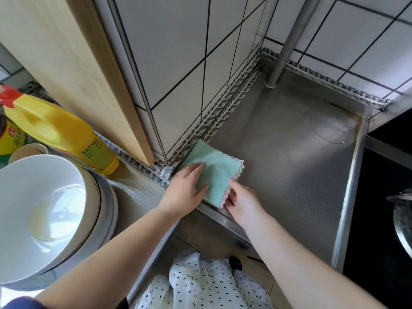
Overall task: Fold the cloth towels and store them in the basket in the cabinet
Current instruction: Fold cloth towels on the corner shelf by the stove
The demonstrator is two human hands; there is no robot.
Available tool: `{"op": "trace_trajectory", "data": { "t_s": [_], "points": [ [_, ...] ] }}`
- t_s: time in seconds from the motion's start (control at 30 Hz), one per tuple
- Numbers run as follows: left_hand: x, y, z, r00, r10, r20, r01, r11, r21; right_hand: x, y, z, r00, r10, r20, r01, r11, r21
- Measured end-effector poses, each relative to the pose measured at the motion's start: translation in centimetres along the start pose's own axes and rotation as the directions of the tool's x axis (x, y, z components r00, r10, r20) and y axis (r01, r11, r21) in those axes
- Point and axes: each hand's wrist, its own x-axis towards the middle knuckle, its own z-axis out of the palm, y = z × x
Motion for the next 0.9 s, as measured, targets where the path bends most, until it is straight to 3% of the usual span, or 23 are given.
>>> {"op": "trace_trajectory", "data": {
  "t_s": [0.1, 0.3, 0.47, 0.53, 0.57, 0.63, 0.7, 0.8, 0.9],
  "points": [
    [0.0, 0.0, -0.2, 1.000, -0.025, -0.002, 0.025, 0.999, -0.048, 0.0, -0.3, 0.8, 1.000, 0.026, -0.012, -0.027, 0.999, -0.046],
    [-0.5, 0.5, -0.9, 0.998, -0.064, 0.018, 0.066, 0.988, -0.143, 0.5, 0.1, 1.5, 0.998, -0.060, -0.017, 0.054, 0.967, -0.248],
    [-0.9, 2.3, -2.5, 0.987, -0.157, 0.025, 0.157, 0.944, -0.290, -1.2, -0.1, -1.3, 0.991, -0.107, 0.077, 0.114, 0.988, -0.102],
    [-1.1, 3.3, -3.3, 0.961, -0.259, 0.100, 0.276, 0.846, -0.456, -2.5, -0.1, -3.4, 0.985, -0.108, 0.137, 0.113, 0.993, -0.028],
    [-1.1, 4.1, -3.6, 0.935, -0.302, 0.188, 0.354, 0.737, -0.575, -3.3, -0.1, -4.8, 0.982, -0.103, 0.158, 0.103, 0.995, 0.006],
    [-1.4, 5.7, -4.3, 0.852, -0.317, 0.417, 0.519, 0.399, -0.756, -5.1, 0.1, -7.3, 0.980, -0.080, 0.182, 0.071, 0.996, 0.052],
    [-1.9, 7.3, -4.1, 0.745, -0.188, 0.640, 0.665, 0.131, -0.735, -6.9, 0.7, -10.2, 0.983, -0.063, 0.174, 0.045, 0.993, 0.105],
    [-3.0, 9.6, -2.7, 0.608, 0.038, 0.793, 0.785, 0.122, -0.607, -9.5, 2.0, -13.9, 0.986, -0.054, 0.160, 0.032, 0.991, 0.134],
    [-3.9, 12.7, -0.7, 0.491, 0.114, 0.864, 0.846, 0.175, -0.504, -12.1, 3.3, -17.6, 0.994, -0.088, 0.057, 0.081, 0.990, 0.117]
  ]
}}
